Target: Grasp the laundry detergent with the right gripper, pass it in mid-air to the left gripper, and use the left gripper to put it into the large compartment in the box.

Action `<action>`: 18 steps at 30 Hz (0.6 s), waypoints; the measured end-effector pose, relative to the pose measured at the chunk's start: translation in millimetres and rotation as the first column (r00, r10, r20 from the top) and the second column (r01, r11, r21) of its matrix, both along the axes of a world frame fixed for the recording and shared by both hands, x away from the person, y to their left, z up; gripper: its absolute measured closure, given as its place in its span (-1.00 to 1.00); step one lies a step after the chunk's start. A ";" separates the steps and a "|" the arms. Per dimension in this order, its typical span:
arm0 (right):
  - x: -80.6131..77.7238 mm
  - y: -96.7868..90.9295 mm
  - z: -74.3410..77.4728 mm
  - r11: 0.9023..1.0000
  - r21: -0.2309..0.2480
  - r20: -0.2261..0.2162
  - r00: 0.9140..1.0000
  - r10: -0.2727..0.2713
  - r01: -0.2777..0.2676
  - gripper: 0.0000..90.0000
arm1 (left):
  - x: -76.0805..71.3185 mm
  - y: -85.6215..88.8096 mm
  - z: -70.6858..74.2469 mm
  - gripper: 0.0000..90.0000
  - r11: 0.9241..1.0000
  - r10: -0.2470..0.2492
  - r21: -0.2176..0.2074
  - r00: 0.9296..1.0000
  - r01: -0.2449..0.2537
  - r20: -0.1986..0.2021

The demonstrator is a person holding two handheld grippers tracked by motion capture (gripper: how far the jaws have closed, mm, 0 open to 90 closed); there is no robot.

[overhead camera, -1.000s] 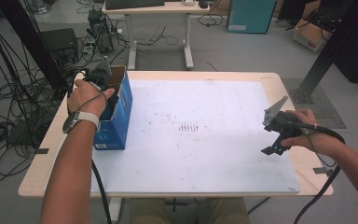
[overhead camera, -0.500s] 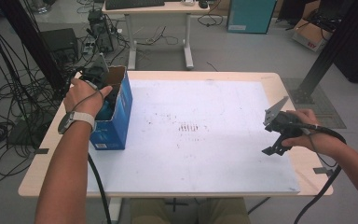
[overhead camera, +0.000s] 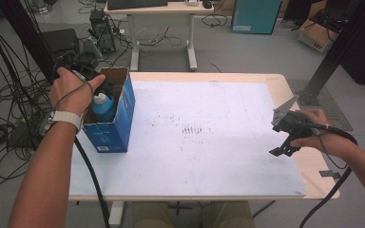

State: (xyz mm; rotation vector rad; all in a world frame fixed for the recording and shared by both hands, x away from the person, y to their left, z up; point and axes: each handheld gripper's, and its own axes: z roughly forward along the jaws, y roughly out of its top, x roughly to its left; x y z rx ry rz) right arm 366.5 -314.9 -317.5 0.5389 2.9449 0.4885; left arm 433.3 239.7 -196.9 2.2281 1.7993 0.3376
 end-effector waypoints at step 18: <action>1.8 6.1 21.6 1.000 0.009 0.015 1.000 0.018 -0.018 -0.80 | -24.4 -47.7 53.6 -0.81 0.950 -0.312 0.039 0.948 0.310 0.067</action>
